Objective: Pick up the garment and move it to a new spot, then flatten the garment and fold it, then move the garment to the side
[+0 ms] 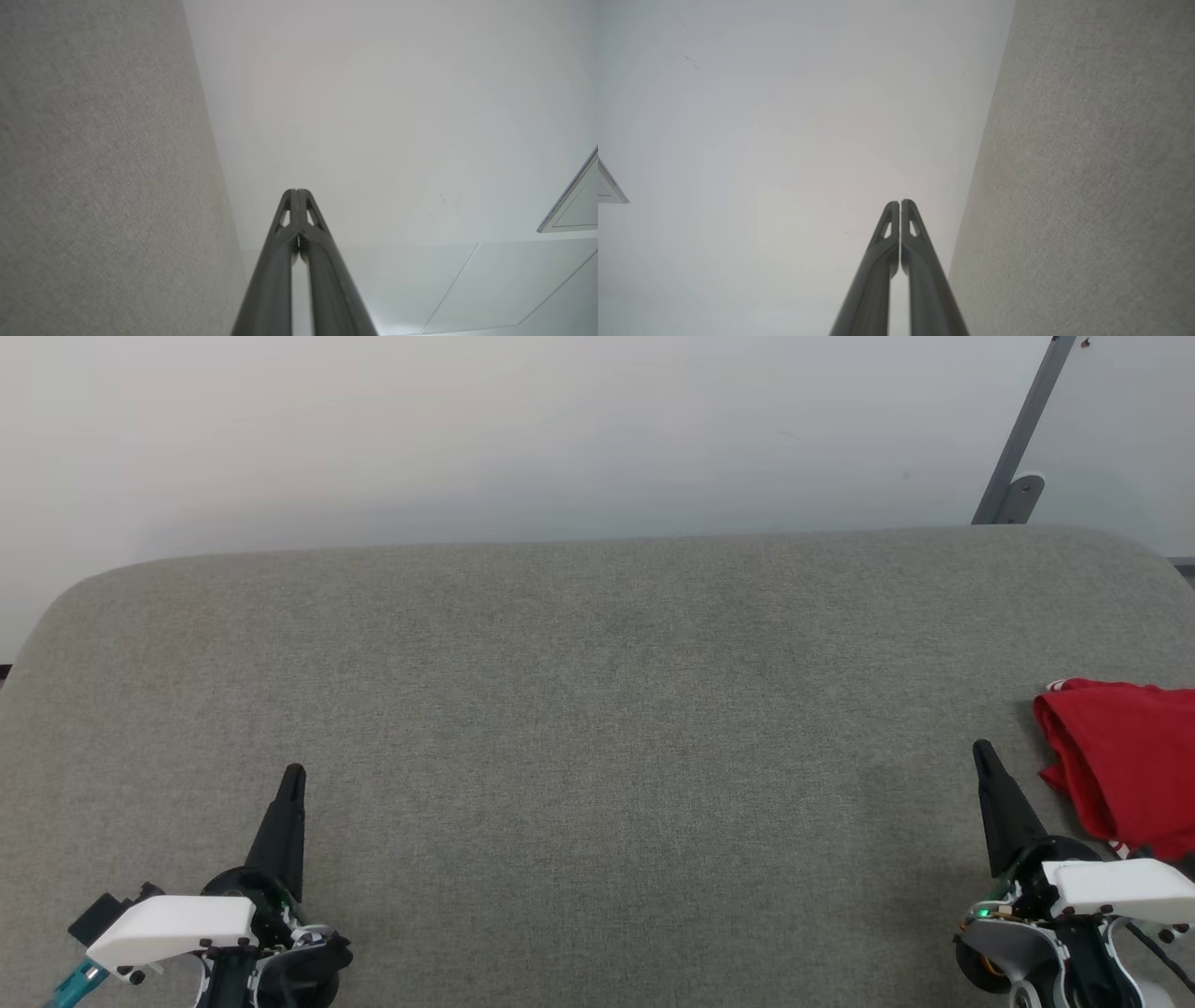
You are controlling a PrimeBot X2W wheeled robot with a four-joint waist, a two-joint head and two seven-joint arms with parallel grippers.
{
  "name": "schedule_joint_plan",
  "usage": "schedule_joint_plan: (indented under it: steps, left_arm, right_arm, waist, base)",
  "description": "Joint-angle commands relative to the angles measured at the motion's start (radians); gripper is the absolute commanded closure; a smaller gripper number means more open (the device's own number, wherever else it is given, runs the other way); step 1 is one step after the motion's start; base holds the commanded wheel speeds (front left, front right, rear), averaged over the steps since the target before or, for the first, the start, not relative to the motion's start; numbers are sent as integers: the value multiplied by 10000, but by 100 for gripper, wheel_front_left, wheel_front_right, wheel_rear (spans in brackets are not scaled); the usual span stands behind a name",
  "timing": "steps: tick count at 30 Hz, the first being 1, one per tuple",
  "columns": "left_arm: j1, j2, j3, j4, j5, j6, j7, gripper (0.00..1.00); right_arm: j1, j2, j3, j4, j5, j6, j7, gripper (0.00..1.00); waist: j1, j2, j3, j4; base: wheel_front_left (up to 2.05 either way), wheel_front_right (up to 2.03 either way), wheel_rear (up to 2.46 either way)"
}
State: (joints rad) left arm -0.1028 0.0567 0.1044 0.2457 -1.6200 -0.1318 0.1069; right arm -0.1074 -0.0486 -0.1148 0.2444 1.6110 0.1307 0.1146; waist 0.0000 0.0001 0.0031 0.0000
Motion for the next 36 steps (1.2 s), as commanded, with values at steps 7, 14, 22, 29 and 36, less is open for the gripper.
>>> schedule_joint_plan:
  steps: [7, 14, 22, 29, 36]
  left_arm:
    - [-129, -31, 54, 3, 20, 22, 53, 100]
    - [-130, -34, 64, 3, 26, 22, 45, 100]
    - [-132, -37, 69, 2, 37, 22, 55, 100]
    - [-133, -42, 77, 2, 45, 22, 63, 100]
    - [-134, -46, 81, 2, 53, 22, 72, 100]
  right_arm:
    - [-47, -32, 20, 21, 37, 0, 18, 100]
    - [-47, -32, 22, 21, 39, 0, 18, 100]
    - [-47, -32, 21, 21, 38, 0, 18, 100]
    - [-47, -32, 21, 21, 38, 0, 18, 100]
    - [-47, -32, 21, 21, 38, 0, 17, 100]
  waist:
    - [0, -1, 0, 1]
    - [0, -1, 0, 1]
    - [0, -1, 0, 1]
    - [0, -1, 0, 1]
    - [0, -1, 0, 1]
  base:
    - [0, 0, 0]
    - [0, 0, 0]
    - [0, 0, 0]
    - [0, 0, 0]
    - [0, 0, 0]
